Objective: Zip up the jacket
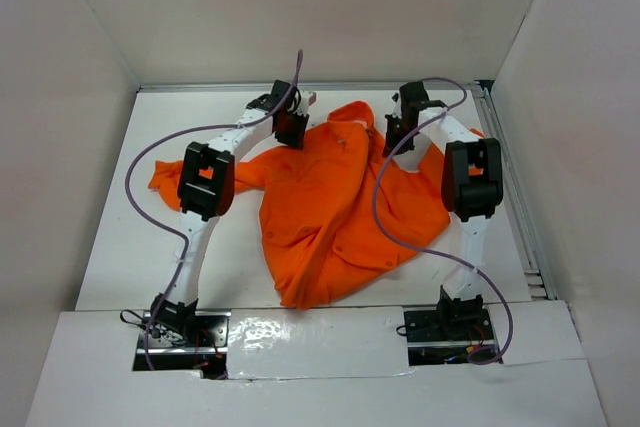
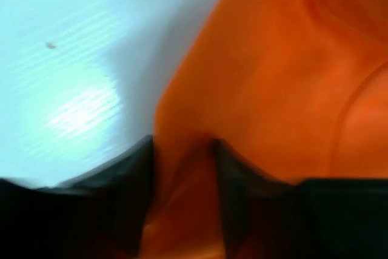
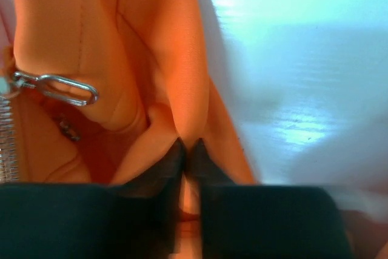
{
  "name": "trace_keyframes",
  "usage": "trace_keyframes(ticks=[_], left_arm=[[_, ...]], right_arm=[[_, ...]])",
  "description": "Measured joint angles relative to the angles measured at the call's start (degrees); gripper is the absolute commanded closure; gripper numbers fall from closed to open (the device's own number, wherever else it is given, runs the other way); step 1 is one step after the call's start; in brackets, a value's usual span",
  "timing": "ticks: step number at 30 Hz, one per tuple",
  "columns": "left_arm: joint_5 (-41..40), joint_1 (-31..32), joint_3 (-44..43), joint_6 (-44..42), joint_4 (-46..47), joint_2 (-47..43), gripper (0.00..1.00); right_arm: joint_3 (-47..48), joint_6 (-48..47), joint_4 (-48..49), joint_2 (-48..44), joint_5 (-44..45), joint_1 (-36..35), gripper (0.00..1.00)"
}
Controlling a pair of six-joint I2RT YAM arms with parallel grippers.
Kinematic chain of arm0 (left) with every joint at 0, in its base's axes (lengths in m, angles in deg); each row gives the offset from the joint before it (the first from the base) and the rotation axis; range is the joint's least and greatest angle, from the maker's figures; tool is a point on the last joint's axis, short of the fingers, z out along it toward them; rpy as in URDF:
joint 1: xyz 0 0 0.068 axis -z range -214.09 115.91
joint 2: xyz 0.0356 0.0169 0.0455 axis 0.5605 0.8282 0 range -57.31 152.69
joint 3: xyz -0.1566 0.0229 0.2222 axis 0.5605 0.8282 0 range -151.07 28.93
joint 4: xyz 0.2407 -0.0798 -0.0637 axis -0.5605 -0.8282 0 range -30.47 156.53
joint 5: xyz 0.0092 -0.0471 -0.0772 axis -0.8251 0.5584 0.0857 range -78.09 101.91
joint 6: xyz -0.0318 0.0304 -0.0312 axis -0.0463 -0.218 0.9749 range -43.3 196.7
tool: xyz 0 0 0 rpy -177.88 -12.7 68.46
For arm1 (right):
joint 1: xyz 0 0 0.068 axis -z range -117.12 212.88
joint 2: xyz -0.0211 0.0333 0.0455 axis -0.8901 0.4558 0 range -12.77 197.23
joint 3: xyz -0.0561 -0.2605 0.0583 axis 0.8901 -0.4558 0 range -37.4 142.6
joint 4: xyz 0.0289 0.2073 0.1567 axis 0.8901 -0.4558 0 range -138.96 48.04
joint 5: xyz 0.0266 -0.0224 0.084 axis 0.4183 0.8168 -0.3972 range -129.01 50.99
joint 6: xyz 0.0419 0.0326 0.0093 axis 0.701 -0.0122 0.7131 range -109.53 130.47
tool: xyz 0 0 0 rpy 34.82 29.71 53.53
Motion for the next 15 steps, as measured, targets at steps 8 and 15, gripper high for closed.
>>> trace_keyframes(ticks=[8, 15], left_arm=[[3.06, 0.26, 5.81, 0.44, 3.28, -3.78, 1.00], [0.72, 0.87, 14.58, 2.40, 3.50, -26.01, 1.00]], right_arm=[[-4.76, 1.70, 2.25, -4.52, 1.38, 0.72, 1.00], [-13.49, 2.54, 4.17, -33.00, 12.96, -0.90, 1.00]])
